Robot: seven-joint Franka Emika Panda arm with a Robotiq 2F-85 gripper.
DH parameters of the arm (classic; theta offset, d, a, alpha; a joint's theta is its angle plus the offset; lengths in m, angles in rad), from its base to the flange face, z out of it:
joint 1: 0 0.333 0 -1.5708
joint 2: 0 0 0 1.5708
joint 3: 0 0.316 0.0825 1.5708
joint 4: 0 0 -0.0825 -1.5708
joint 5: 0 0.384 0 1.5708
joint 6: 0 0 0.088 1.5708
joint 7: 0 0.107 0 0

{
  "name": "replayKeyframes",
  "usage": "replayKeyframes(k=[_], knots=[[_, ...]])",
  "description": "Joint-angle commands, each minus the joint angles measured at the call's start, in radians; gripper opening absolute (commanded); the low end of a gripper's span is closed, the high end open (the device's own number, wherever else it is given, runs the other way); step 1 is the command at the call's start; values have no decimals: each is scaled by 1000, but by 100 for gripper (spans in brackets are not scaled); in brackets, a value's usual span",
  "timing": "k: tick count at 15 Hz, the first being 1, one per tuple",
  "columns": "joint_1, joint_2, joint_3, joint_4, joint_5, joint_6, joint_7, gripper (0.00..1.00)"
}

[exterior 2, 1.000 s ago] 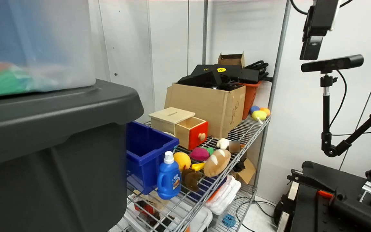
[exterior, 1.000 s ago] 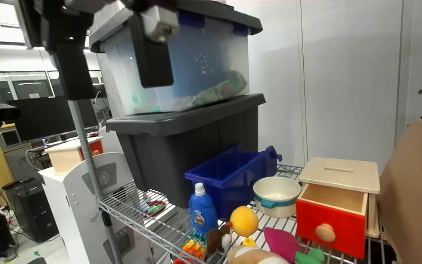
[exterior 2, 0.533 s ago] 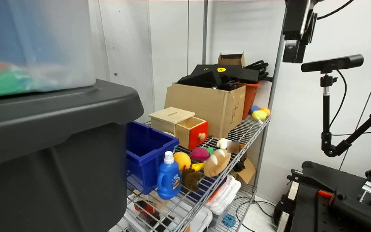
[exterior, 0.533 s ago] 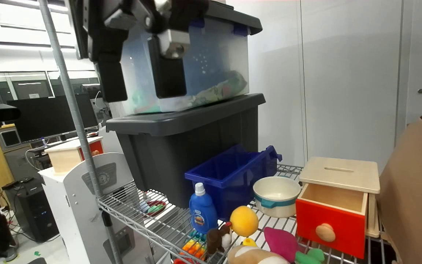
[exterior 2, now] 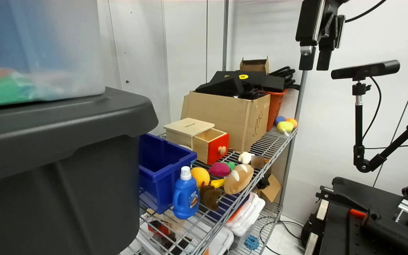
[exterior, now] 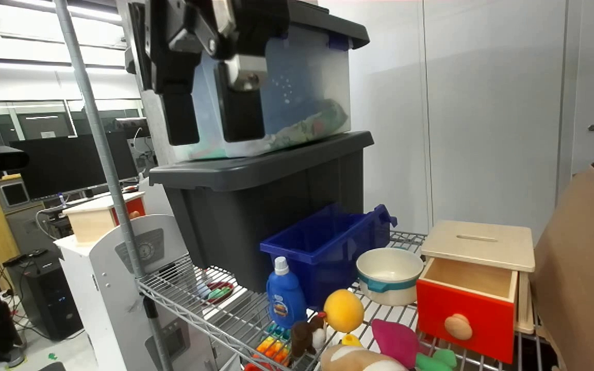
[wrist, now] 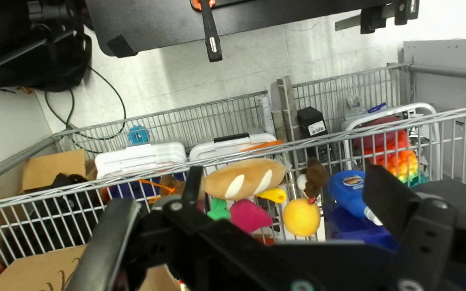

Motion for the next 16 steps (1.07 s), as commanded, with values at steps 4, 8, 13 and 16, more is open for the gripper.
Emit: replayKeyframes(k=[4,8,13,16], knots=[[-10,55,46,55,7,-23,85,100],[-8,50,52,43,6,-26,93,100],[-8,38,45,23,4,-24,55,100],[-8,39,43,17,-4,-21,26,100]])
